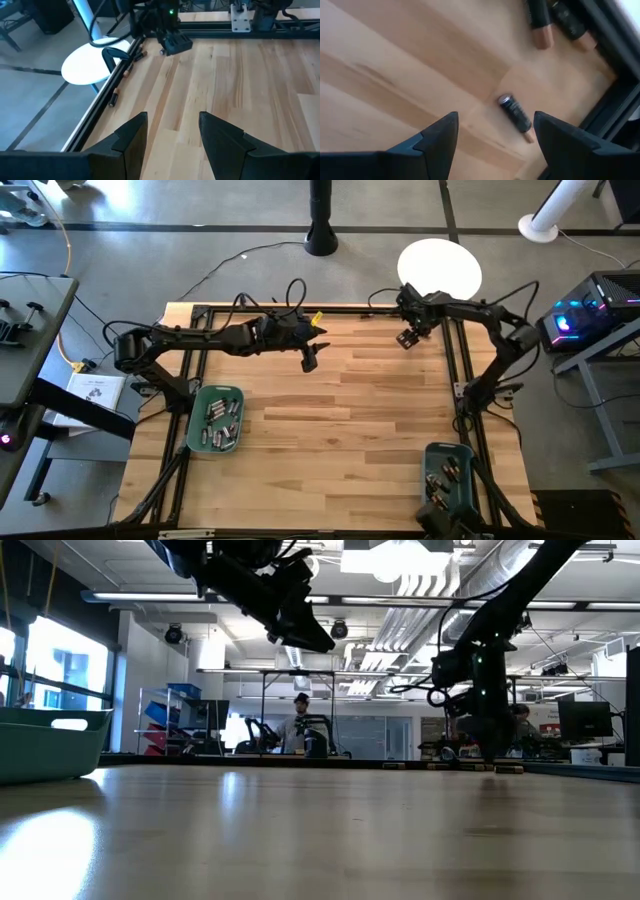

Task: Sort batteries
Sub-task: Put the black battery into the blue bin

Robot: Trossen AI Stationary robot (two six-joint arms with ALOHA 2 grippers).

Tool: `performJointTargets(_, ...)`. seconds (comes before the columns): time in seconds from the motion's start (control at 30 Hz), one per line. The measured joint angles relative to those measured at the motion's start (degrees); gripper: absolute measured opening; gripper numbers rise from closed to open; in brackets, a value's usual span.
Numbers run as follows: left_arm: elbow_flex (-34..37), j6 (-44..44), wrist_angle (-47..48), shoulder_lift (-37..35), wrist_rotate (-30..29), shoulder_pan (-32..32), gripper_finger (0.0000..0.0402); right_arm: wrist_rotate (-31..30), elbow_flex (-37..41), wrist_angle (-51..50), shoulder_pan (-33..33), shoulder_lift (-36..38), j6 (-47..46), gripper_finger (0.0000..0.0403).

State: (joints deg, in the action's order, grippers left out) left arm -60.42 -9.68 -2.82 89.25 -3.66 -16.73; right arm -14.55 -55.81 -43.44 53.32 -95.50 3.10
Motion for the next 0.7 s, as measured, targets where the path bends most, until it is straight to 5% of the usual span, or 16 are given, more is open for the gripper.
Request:
performJointTargets(0.43, 0.0, 0.56, 0.53, 0.0, 0.04, 0.69, 0.017, -0.27, -2.43, -1.61, 1.14, -2.98, 7.23, 0.0186)
performJointTargets(0.7, 0.0, 2.52, 3.92, 0.0, 0.03, 2.0, 0.017, -6.69, -3.39, -6.38, 0.64, -0.74, 6.51, 0.0134)
